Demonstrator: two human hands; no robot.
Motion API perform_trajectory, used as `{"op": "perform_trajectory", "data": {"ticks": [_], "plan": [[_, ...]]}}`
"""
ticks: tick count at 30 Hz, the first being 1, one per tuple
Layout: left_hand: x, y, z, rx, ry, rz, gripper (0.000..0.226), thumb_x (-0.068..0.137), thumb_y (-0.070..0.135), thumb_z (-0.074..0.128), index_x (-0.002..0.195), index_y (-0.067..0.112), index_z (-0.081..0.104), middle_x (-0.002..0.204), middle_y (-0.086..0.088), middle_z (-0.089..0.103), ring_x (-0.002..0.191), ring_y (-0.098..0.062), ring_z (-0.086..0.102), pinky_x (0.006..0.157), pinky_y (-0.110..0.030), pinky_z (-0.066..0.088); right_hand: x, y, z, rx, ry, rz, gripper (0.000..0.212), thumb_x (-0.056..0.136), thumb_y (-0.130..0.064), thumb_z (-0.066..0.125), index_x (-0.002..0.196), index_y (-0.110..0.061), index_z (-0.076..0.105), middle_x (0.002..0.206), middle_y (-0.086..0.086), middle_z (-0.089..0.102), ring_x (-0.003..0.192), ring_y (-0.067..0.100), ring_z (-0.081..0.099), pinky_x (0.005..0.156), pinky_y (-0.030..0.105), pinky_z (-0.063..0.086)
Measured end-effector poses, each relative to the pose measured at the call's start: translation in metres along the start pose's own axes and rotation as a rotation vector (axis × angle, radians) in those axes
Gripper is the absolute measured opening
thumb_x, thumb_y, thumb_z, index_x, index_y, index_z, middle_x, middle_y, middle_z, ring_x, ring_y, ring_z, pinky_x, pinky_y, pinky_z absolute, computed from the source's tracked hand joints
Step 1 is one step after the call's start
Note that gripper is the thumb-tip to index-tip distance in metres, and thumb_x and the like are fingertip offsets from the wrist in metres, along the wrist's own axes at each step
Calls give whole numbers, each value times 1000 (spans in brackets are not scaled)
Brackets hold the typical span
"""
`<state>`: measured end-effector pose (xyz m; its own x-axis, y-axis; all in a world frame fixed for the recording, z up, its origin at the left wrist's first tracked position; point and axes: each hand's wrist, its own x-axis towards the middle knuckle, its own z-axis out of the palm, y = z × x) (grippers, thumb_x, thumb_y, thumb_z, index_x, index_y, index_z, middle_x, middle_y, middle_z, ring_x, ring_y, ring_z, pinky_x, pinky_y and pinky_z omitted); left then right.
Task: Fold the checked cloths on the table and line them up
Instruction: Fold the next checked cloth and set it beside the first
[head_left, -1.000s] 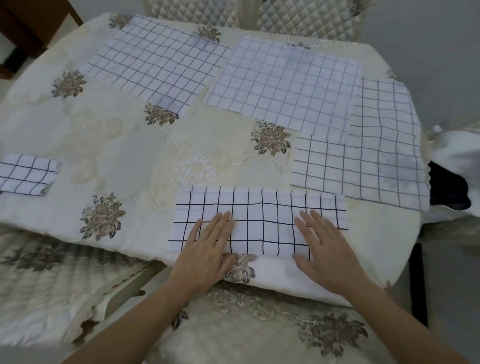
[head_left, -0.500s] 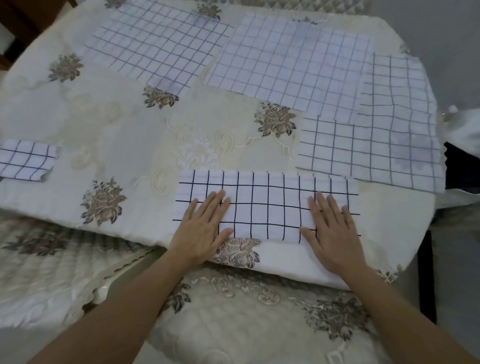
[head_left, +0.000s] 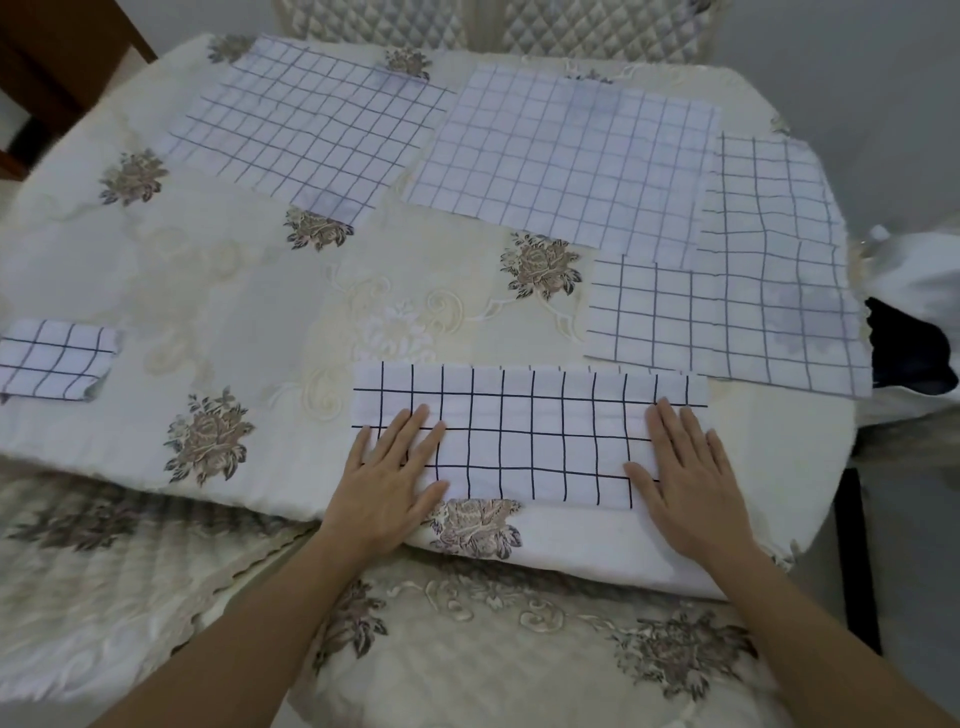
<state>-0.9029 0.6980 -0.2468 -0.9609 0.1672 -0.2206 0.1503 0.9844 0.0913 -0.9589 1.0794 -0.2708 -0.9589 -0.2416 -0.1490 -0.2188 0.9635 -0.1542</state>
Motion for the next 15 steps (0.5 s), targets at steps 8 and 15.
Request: {"op": "perform_trajectory", "data": {"ticks": [8,15], "plan": [[39,68,-14,-68,153,-5,64,102,53,25,155,18,28,165,-5,20,151,-22,20,120,-54,18,3,-81,-11,125,151,-5,70,104,-52,20,156,-6,24,165,10,18,153,28,12,123,49,14],[62,104,12,24,-15,-84,90,97,57,35,155,16,-19,162,-3,-29,150,-21,-25,122,-55,2,26,-164,8,210,123,-40,58,99,-22,30,154,-5,28,163,9,24,152,21,16,122,41,10]]}}
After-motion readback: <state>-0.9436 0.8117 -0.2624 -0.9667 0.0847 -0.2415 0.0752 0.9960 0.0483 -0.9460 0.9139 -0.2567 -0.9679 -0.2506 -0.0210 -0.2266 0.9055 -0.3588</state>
